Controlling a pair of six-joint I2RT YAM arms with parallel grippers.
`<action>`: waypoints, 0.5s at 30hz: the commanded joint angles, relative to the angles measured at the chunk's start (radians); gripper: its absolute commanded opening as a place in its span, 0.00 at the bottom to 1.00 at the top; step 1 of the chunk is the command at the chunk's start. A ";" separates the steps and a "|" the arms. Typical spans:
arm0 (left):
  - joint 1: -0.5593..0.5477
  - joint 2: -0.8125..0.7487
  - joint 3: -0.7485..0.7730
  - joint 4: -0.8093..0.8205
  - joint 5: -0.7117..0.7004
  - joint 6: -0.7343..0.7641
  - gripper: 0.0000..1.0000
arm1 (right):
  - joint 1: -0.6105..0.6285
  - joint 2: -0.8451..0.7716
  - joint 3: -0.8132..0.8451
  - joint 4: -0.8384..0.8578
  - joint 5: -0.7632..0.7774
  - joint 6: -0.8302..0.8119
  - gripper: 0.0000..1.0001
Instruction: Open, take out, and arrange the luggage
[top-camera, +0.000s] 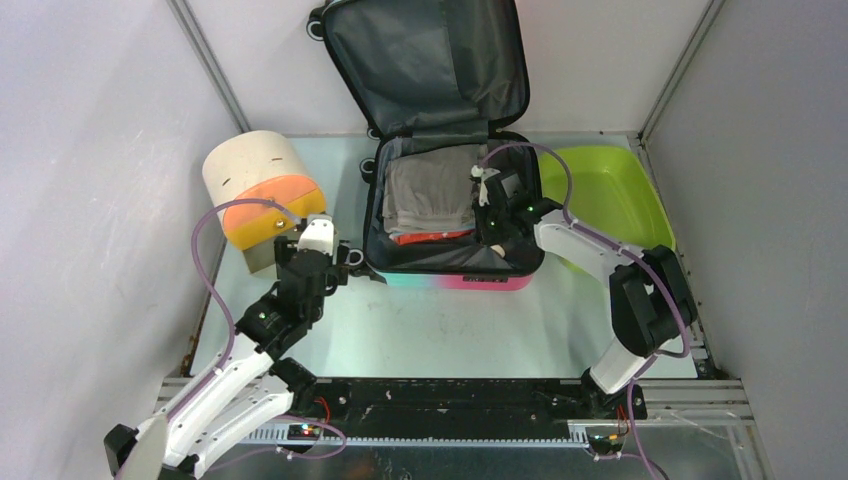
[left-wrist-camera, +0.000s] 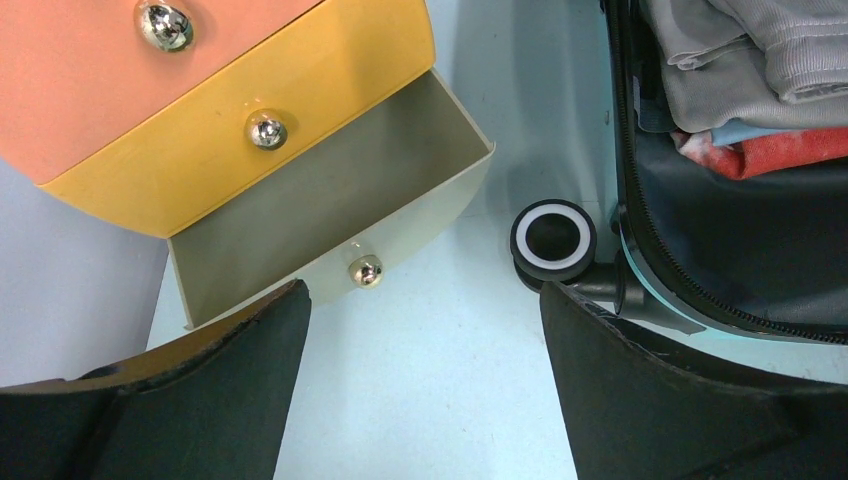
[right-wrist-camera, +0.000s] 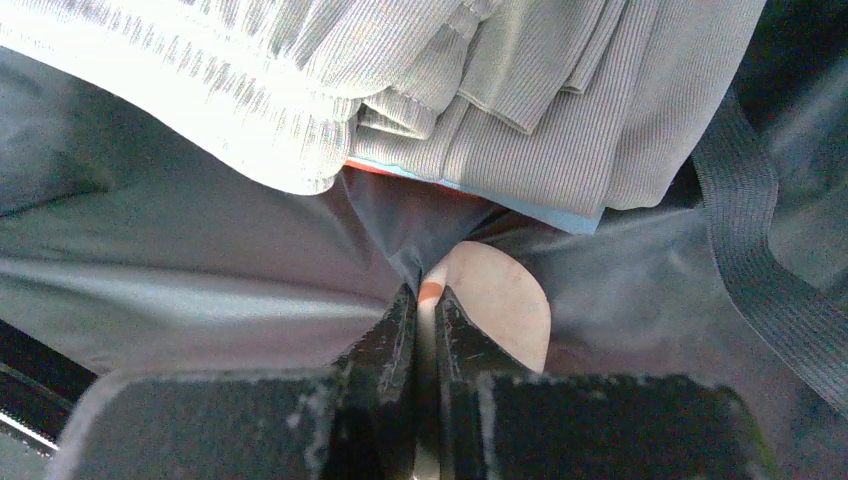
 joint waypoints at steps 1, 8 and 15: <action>-0.004 -0.002 0.011 0.014 -0.024 0.007 0.92 | -0.008 -0.083 0.038 0.027 -0.019 0.009 0.09; -0.005 0.004 0.025 -0.008 -0.026 0.003 0.92 | -0.010 -0.068 0.038 -0.001 -0.040 0.009 0.31; -0.007 0.001 0.027 -0.019 -0.014 0.002 0.92 | -0.016 -0.072 0.029 -0.054 0.019 -0.027 0.14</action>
